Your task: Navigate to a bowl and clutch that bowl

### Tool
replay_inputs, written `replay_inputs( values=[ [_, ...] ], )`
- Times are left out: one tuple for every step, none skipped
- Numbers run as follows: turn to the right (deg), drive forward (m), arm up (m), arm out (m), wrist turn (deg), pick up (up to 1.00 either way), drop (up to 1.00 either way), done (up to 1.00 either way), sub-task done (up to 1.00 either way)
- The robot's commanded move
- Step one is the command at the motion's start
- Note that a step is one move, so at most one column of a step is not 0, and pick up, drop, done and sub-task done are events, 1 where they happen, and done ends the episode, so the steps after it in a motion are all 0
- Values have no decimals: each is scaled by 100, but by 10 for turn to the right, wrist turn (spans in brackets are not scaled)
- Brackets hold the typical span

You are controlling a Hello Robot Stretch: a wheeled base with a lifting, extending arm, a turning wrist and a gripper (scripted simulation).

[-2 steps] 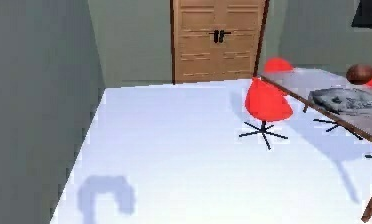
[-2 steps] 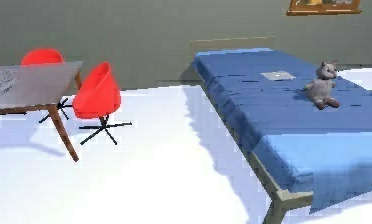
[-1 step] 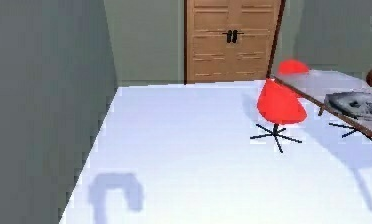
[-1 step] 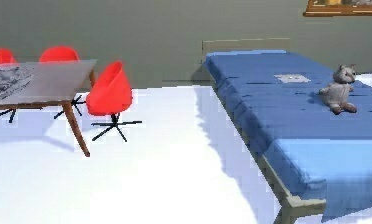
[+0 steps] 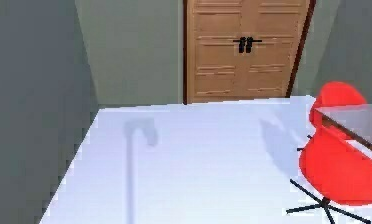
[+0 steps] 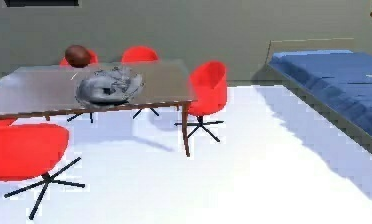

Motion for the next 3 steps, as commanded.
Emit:
replay_inputs(
  values=[
    [0,100,0,0,0,0,0,0,0],
    [30,0,0,0,0,0,0,0,0],
    [0,15,0,0,0,0,0,0,0]
  ],
)
